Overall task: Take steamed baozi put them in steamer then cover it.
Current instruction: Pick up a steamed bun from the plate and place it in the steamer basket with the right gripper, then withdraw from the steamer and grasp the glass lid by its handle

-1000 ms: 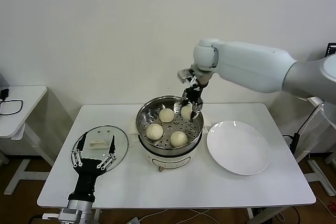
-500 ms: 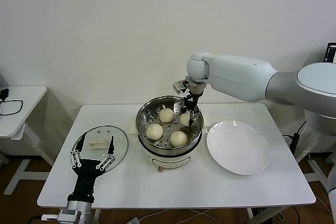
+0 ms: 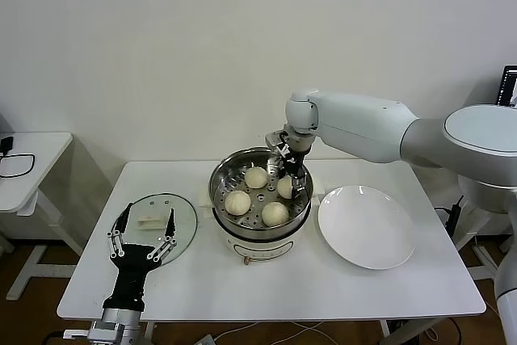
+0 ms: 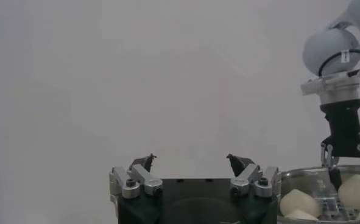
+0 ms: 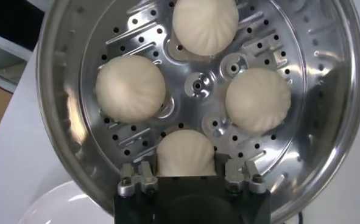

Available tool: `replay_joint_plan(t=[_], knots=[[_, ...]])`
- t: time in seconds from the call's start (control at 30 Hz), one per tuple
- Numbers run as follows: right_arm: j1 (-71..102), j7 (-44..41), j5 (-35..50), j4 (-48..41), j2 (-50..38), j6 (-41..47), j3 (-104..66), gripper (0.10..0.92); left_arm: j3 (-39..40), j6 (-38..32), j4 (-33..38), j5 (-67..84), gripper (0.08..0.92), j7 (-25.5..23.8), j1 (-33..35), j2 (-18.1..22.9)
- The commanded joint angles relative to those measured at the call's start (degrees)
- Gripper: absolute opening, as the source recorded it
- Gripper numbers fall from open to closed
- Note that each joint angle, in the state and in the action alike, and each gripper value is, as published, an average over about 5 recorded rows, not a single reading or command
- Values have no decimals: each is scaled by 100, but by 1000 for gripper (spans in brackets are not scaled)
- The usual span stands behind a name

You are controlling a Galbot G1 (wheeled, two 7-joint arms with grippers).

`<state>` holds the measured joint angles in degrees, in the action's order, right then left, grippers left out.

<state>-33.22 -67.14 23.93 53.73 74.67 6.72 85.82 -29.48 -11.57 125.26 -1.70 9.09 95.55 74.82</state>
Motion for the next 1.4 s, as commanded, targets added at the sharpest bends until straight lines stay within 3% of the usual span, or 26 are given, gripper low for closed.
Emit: replay_joint_plan(t=[0.03, 0.17, 0.37, 0.47, 0.53, 0.77, 0.93, 1.13, 1.4], knots=[[28, 26, -36, 47, -7, 1, -16, 766, -3, 7, -8, -3, 823, 2, 0, -1], [-3, 47, -23, 219, -119, -22, -136, 818, -2, 16, -3, -10, 823, 3, -1, 0], [-83, 153, 76, 686, -656, -182, -839, 823, -26, 29, -9, -77, 823, 9, -26, -26], [-133, 692, 324, 959, -1090, -536, -1231, 823, -55, 9, -57, -275, 823, 21, -96, -47], [-136, 1644, 589, 1208, -1445, -927, -1348, 823, -81, -26, -137, -539, 823, 48, -176, -67], [861, 6200, 1273, 2293, -2757, -2132, -2040, 823, -194, -214, -751, -1966, 823, 277, -546, -210], [2673, 7977, 1417, 2857, -3348, -2571, -3944, 823, -261, -179, -1101, -2737, 823, 356, -769, -292], [5298, 8698, 1347, 3142, -3268, -2715, -6476, 823, -350, -108, -1428, -3662, 823, 310, -915, -340], [7660, 8623, 851, 3110, -2420, -2790, -8956, 823, -538, -105, -1974, -5018, 823, 317, -1052, -383]])
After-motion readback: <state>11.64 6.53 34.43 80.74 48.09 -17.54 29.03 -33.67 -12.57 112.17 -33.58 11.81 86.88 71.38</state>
